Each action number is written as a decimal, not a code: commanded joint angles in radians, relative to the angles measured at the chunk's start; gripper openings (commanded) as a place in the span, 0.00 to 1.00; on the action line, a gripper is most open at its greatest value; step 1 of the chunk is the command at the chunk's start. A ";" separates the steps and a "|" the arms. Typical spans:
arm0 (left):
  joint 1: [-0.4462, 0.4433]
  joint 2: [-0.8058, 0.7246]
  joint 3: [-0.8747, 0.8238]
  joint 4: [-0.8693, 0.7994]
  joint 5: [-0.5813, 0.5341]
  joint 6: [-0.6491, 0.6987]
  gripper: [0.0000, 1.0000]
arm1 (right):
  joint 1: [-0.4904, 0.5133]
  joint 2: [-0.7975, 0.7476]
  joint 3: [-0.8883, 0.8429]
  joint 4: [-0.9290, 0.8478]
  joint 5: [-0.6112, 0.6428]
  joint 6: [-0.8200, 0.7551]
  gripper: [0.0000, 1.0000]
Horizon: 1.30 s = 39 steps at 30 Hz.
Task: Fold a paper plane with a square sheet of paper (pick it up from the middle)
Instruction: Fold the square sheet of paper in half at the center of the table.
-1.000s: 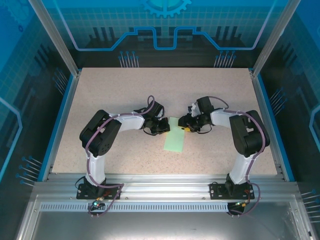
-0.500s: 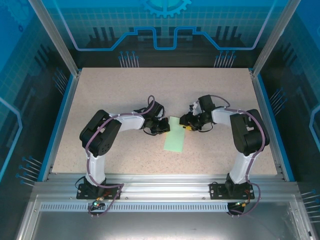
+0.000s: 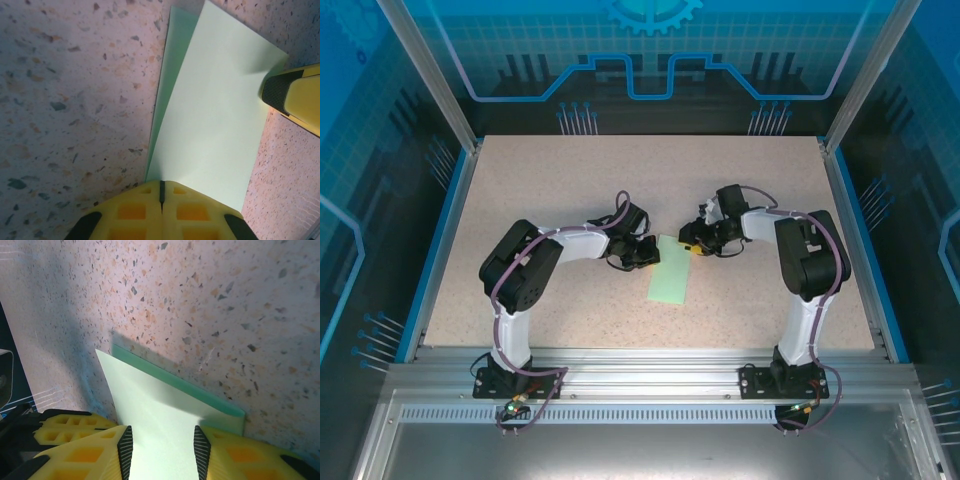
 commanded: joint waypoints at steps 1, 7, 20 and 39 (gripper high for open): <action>-0.012 0.041 -0.008 -0.106 -0.007 0.024 0.00 | -0.010 0.004 0.044 -0.051 0.025 -0.014 0.41; -0.011 0.042 -0.005 -0.106 -0.007 0.023 0.00 | -0.011 0.026 0.106 -0.097 0.038 -0.036 0.41; -0.011 0.043 0.000 -0.109 -0.005 0.026 0.00 | -0.019 0.093 0.117 -0.077 0.029 -0.021 0.40; -0.012 0.034 0.004 -0.112 0.004 0.025 0.00 | -0.036 0.108 0.168 -0.117 0.020 -0.049 0.41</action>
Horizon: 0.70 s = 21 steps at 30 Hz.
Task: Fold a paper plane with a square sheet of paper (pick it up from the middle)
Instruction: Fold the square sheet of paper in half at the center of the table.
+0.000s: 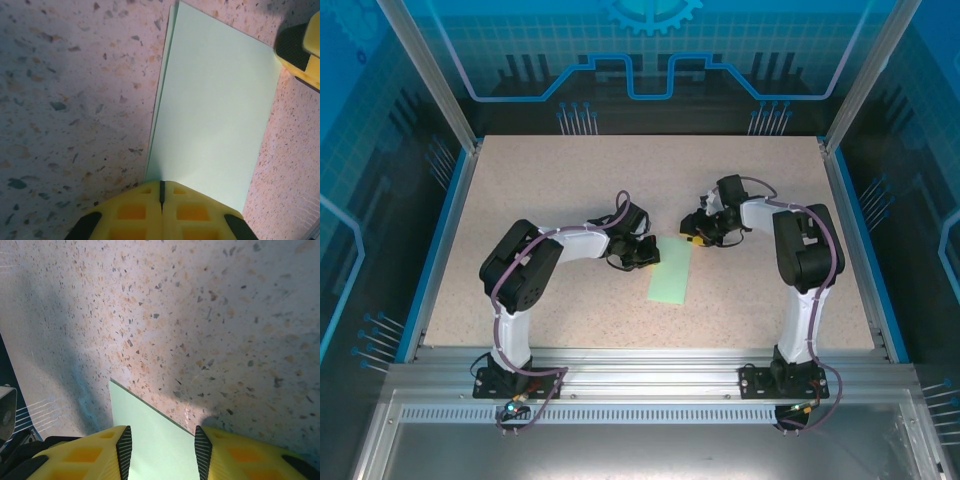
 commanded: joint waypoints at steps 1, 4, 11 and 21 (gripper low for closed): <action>-0.012 0.031 -0.001 -0.103 0.004 0.023 0.00 | -0.015 0.034 0.039 -0.046 0.011 -0.022 0.42; -0.013 0.027 0.001 -0.102 0.005 0.020 0.00 | -0.018 0.050 0.058 -0.087 0.030 -0.041 0.41; -0.014 -0.029 -0.003 -0.092 0.021 0.007 0.00 | -0.006 -0.114 0.036 -0.167 0.105 -0.100 0.47; -0.016 -0.188 -0.096 -0.060 0.020 -0.004 0.24 | 0.102 -0.340 -0.158 -0.239 0.308 -0.097 0.51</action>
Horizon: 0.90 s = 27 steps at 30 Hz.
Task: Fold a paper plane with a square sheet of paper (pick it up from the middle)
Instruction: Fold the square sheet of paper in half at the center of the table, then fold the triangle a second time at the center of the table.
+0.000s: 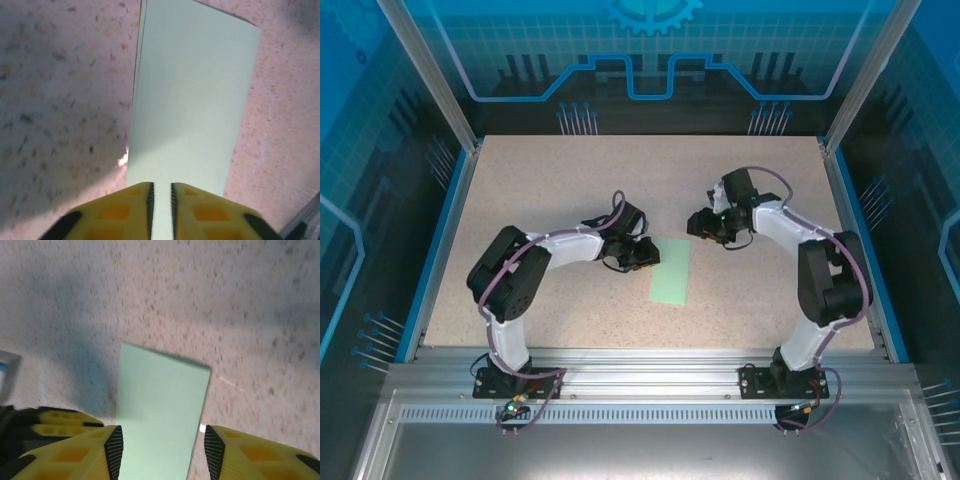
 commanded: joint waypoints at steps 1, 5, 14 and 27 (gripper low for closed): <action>-0.007 -0.088 -0.060 -0.014 0.012 -0.009 0.27 | 0.068 -0.048 -0.090 -0.058 0.083 0.009 0.53; -0.006 -0.147 -0.148 0.020 0.014 -0.044 0.35 | 0.134 -0.109 -0.187 -0.042 0.138 0.058 0.54; -0.006 -0.204 -0.254 0.070 0.042 -0.110 0.41 | 0.217 -0.141 -0.293 0.053 0.077 0.137 0.44; -0.009 -0.186 -0.256 0.075 0.058 -0.121 0.41 | 0.237 -0.103 -0.292 0.095 0.036 0.166 0.41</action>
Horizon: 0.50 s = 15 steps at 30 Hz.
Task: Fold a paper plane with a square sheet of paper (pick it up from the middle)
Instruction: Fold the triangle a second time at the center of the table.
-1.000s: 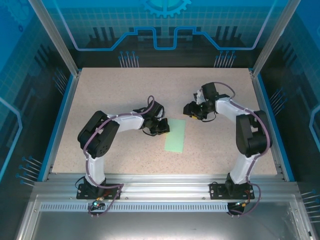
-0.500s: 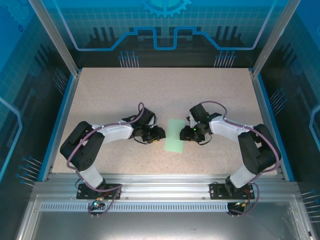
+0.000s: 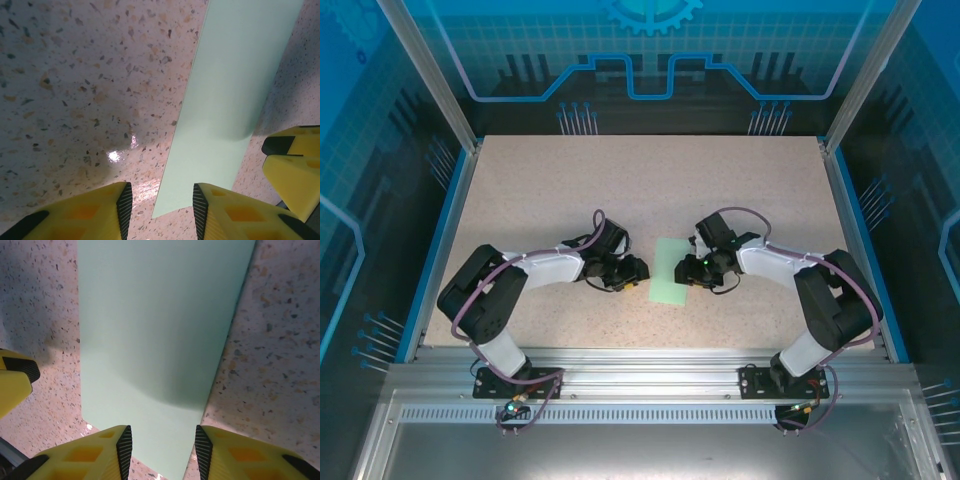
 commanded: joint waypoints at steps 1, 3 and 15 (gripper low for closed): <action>-0.009 -0.007 -0.003 0.009 0.036 -0.011 0.41 | 0.014 0.023 0.005 0.001 -0.017 0.015 0.41; -0.008 0.000 0.000 0.006 0.041 -0.009 0.41 | 0.014 0.032 -0.001 0.014 -0.028 0.016 0.40; -0.027 0.041 0.035 -0.016 0.050 -0.005 0.41 | 0.014 0.065 -0.012 0.033 -0.039 0.014 0.40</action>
